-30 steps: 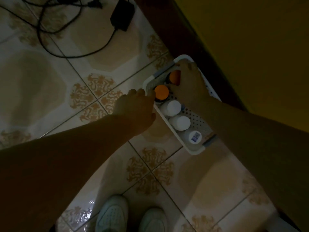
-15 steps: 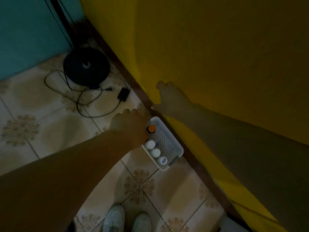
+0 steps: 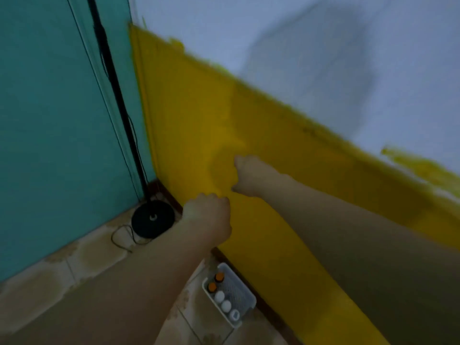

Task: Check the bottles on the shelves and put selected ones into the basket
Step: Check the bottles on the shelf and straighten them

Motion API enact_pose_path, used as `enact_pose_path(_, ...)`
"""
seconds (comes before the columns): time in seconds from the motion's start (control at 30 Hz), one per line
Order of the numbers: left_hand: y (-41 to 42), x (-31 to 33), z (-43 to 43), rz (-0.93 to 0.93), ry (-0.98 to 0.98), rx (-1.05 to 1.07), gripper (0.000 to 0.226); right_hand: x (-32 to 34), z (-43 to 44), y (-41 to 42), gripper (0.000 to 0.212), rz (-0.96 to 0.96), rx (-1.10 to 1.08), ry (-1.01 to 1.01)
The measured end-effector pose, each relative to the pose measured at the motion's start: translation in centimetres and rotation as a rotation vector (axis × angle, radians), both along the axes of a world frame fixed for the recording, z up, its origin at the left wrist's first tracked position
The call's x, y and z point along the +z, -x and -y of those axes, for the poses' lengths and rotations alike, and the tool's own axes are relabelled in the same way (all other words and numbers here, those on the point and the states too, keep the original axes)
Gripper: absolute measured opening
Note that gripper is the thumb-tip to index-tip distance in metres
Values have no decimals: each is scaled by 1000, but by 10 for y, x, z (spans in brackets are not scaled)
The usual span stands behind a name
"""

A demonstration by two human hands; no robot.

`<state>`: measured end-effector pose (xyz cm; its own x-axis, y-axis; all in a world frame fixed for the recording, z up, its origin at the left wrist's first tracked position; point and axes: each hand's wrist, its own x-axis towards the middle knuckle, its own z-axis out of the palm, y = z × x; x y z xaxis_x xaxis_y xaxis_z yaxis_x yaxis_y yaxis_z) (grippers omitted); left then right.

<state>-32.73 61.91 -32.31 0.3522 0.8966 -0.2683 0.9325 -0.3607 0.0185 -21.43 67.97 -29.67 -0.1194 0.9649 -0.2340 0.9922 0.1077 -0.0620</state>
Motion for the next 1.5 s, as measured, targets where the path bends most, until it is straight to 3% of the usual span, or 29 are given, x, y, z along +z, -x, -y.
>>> enact_pose_path(0.33, -34, 195, 96, 14, -143, -133, 27, 214, 132, -34, 40, 29, -144, -256)
enact_pose_path(0.63, -85, 297, 251, 169, -297, -522, 31, 318, 355, -102, 34, 125, -546, -391)
enact_pose_path(0.93, -195, 360, 463, 365, -296, -980, 34, 390, 627, -164, 20, 273, -1009, -431)
enact_pose_path(1.1, -246, 378, 591, 392, -295, -1210, 34, 409, 772, -187, 35, 359, -1279, -428)
enact_pose_path(1.3, -294, 383, 763, 405, -299, -1482, 26, 410, 955, -205, 40, 440, -1509, -396)
enact_pose_path(1.5, -343, 375, 943, 468, -234, -1634, 38, 400, 1128, -224, 40, 391, -1695, -385)
